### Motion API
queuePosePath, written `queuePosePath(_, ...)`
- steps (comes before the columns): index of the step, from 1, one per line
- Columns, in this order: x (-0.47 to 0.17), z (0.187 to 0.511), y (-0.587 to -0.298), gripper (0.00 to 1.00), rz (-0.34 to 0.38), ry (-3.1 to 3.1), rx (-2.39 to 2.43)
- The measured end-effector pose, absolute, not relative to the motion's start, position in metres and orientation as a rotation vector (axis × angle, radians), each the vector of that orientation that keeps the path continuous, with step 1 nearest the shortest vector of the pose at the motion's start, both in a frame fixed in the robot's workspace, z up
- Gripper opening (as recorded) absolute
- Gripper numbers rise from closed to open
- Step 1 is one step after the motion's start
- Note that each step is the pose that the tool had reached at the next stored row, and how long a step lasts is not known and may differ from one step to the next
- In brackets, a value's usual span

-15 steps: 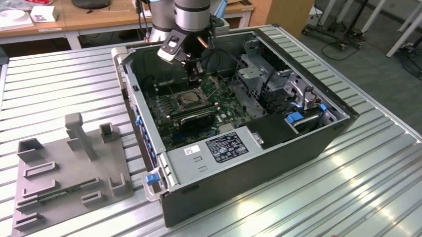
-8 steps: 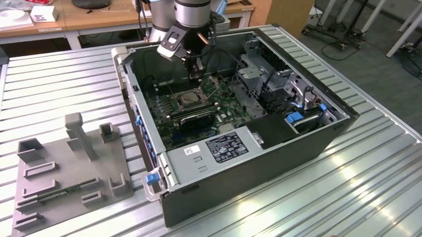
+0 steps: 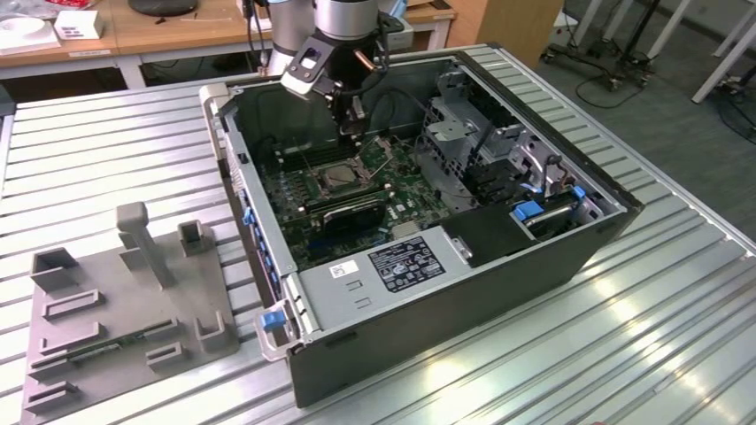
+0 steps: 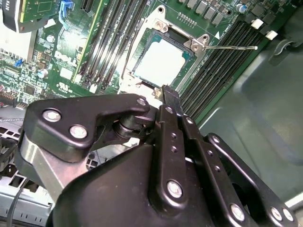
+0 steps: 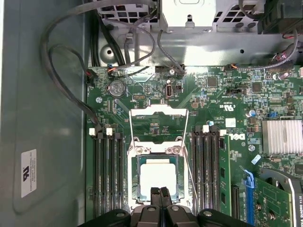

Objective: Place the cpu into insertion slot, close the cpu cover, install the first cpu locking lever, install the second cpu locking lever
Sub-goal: 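Close the cpu cover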

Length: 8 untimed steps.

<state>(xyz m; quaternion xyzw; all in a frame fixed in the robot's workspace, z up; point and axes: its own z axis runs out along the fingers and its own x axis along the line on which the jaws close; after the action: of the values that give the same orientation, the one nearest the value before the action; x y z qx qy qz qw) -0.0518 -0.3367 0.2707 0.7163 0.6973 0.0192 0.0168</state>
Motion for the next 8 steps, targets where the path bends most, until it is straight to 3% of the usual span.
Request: queuePosePath(8,-0.0518,0.2726,-0.3367,0.11,0.059,2.168,2.227)
